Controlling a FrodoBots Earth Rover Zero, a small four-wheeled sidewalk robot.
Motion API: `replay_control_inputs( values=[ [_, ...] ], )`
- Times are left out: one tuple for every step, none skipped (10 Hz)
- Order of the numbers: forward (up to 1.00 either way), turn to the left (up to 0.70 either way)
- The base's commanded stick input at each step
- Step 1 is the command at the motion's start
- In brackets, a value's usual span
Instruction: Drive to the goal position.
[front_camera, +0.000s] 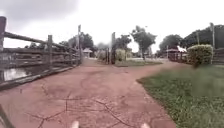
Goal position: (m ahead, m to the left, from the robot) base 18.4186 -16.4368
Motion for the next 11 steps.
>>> replay_control_inputs(
  values=[
    [0.7, 0.0],
    [0.7, 0.0],
    [0.7, 0.0],
    [0.7, 0.0],
    [0.7, 0.0],
    [0.7, 0.02],
    [0.7, 0.02],
    [0.7, 0.02],
    [0.7, 0.02],
    [0.7, 0.02],
    [0.7, 0.02]
  ],
)
